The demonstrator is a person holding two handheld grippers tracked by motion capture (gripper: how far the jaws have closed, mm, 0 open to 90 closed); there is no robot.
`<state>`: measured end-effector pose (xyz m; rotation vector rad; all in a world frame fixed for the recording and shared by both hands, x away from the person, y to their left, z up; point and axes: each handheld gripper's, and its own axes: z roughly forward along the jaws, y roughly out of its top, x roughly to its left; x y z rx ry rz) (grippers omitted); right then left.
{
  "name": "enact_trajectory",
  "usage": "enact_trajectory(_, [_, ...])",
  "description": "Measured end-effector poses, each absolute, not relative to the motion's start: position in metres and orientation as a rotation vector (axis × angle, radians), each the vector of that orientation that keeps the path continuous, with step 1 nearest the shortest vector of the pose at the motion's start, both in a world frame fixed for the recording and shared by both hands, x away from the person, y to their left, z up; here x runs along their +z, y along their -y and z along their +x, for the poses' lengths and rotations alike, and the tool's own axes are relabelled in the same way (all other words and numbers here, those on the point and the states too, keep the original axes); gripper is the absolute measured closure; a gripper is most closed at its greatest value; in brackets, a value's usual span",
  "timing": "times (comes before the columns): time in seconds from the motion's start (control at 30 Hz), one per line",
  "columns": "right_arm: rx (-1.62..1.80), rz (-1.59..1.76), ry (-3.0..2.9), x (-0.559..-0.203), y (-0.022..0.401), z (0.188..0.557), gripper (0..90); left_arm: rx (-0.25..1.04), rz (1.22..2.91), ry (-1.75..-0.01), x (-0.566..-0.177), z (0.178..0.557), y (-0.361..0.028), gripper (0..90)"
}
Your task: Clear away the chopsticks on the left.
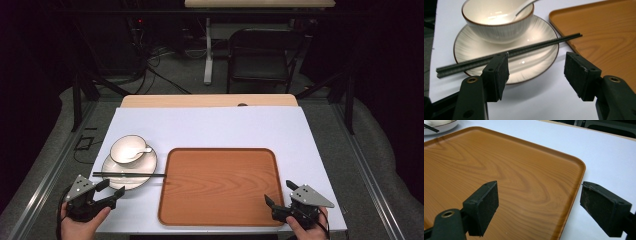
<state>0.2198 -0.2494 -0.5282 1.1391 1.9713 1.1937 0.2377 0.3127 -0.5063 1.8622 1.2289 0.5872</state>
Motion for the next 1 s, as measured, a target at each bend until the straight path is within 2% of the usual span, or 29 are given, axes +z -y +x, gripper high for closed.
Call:
enact_trajectory(0.4, [1.190, 1.150, -1.973, -0.528, 0.249, 0.221, 14.8, 0.638, 1.894, -1.229, -0.490, 0.261, -0.324, 35.8])
enact_trajectory(0.57, [1.191, 1.148, -1.972, -0.528, 0.249, 0.220, 14.8, 0.727, 1.937, -1.206, -0.474, 0.272, -0.327, 35.8])
enact_trajectory(0.77, [1.190, 1.148, -1.975, -0.528, 0.249, 0.221, 14.8, 0.771, 1.968, -1.194, -0.460, 0.286, -0.330, 36.0])
enact_trajectory(1.0, [1.190, 1.154, -1.978, -0.528, 0.250, 0.221, 14.8, 0.756, 2.002, -1.186, -0.451, 0.299, -0.329, 35.8])
